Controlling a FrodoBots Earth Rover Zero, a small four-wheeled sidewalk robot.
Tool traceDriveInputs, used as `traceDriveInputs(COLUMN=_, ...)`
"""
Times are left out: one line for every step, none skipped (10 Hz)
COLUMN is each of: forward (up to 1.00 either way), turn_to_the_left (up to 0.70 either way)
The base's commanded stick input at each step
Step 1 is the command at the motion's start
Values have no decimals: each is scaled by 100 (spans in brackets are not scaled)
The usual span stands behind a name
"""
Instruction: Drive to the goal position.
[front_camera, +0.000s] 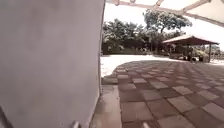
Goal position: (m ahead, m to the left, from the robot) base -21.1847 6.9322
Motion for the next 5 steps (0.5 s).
traceDriveInputs(forward=0, turn_to_the_left=-54)
traceDriveInputs(forward=0, turn_to_the_left=-70)
traceDriveInputs(forward=0, turn_to_the_left=-67)
traceDriveInputs(forward=0, turn_to_the_left=-66)
traceDriveInputs(forward=0, turn_to_the_left=-66)
